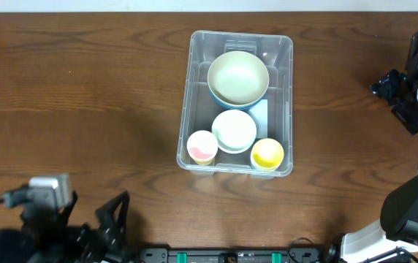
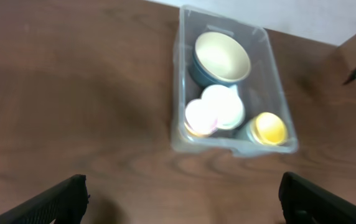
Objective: Pack container
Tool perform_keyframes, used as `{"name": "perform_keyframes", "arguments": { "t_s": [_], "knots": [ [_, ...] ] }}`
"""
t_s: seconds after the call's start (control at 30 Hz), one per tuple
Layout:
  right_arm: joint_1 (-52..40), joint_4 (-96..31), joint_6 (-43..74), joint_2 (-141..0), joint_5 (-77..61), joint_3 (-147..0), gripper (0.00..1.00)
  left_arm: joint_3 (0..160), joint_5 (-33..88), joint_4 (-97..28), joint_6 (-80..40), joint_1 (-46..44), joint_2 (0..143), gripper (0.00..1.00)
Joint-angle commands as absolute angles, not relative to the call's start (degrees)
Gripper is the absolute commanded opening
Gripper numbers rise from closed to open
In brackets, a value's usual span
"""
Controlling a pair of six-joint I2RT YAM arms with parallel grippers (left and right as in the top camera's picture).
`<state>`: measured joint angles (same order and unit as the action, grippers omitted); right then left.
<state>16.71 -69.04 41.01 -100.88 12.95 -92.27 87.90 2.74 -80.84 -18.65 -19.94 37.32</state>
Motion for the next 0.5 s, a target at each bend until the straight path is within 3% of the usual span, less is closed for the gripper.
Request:
{"name": "perform_keyframes", "arguments": {
  "t_s": [0.0, 0.23, 0.47],
  "knots": [
    [16.86, -68.97, 41.74, -100.62, 14.13, -92.23, 0.99, 81.71, 2.57, -76.73, -8.78, -16.53, 37.10, 0.98],
    [16.86, -68.97, 41.74, -100.62, 14.11, -92.23, 0.99, 58.19, 18.37, -55.07, 10.59, -6.17, 24.86, 0.98],
    [16.86, -68.97, 41.74, -100.62, 14.13, -92.23, 0.99, 35.64, 19.55, -32.14, 11.94, -2.15, 8.88, 0.98]
  ]
}}
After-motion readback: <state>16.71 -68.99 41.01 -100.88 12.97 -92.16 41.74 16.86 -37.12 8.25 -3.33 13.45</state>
